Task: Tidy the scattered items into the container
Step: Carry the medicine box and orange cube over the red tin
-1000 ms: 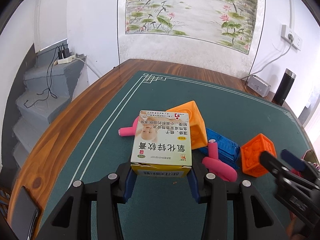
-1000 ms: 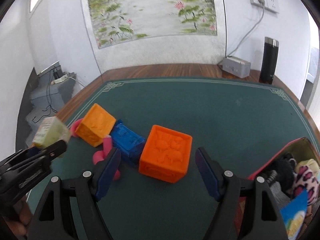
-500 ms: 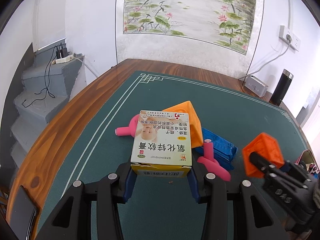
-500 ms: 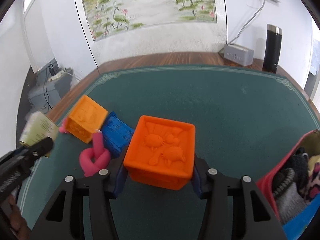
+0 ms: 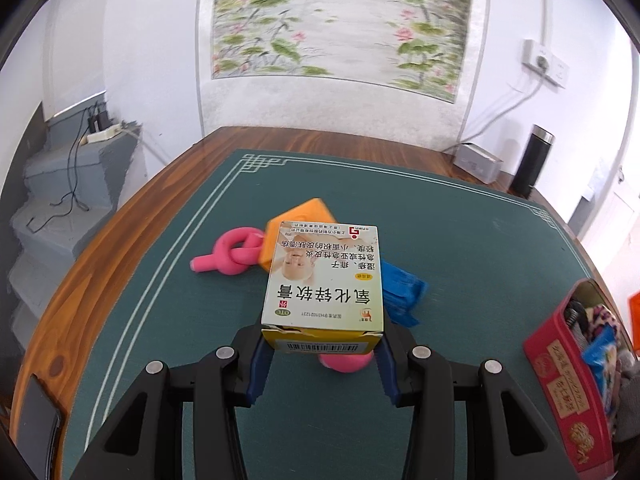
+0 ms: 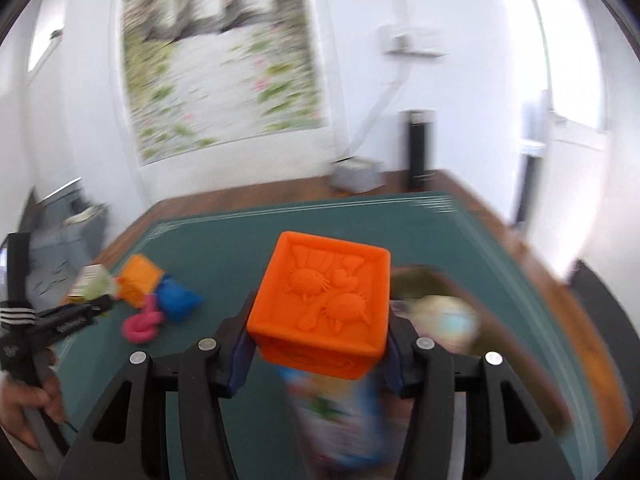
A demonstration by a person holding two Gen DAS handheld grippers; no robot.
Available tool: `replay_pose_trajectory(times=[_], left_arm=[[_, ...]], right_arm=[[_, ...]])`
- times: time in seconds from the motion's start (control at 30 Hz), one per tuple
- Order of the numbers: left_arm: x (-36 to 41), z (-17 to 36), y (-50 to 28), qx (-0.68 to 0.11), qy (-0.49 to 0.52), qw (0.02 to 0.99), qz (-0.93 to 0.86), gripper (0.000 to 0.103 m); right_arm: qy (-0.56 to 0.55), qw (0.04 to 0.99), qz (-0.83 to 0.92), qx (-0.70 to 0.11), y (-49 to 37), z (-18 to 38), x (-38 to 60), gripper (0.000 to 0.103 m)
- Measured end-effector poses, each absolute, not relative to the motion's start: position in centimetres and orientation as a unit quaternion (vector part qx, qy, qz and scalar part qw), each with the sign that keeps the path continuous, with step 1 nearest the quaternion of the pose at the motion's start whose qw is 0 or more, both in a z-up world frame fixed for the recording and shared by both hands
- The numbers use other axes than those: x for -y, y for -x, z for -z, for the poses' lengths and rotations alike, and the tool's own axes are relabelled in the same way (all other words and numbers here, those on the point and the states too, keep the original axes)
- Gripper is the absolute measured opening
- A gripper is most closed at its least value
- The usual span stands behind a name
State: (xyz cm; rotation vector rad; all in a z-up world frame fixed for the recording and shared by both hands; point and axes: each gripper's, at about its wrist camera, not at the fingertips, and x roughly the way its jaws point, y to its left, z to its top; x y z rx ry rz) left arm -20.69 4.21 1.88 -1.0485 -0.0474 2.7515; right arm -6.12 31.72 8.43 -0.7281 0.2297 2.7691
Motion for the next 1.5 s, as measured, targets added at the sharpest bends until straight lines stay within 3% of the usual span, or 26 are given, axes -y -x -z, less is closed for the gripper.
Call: replay_pose_trajectory(times=[0.2, 0.47, 0.7, 0.8, 0.9, 1.2, 1.5], left_arm=[[-6.1, -2.8, 18.9, 0.006, 0.343, 0.127, -0.931, 0.046], [-8.5, -3.5, 16.7, -0.001, 0.339, 0.163, -0.926, 0.046], [-10.6, -4.3, 15.1, -0.001, 0.337, 0.191, -0.922, 0.046], [-11.9, -4.5, 14.6, -0.002, 0.338, 0.206, -0.918, 0.046], [-13.0, -4.6, 14.1, -0.006, 0.339, 0.217, -0.915, 0.046], [-17.0, -5.4, 13.3, -0.012, 0.347, 0.266, -0.899, 0.046], [-24.3, -5.8, 12.3, -0.039, 0.348, 0.341, -0.873, 0.046]], right_arm=[[0.261, 0.208, -0.938, -0.097, 1.3, -7.4, -37.4, 0.057], [0.282, 0.221, -0.928, -0.101, 0.7, -5.8, -40.2, 0.057], [0.305, 0.221, -0.925, -0.039, 1.2, -4.6, -39.2, 0.057], [0.309, 0.208, -0.928, -0.022, 1.2, -5.0, -38.9, 0.062], [0.289, 0.202, -0.935, -0.039, 0.2, -5.6, -39.3, 0.069], [0.195, 0.207, -0.95, -0.126, -2.3, -7.8, -41.3, 0.07], [0.166, 0.242, -0.948, -0.127, -2.5, -7.2, -41.5, 0.073]])
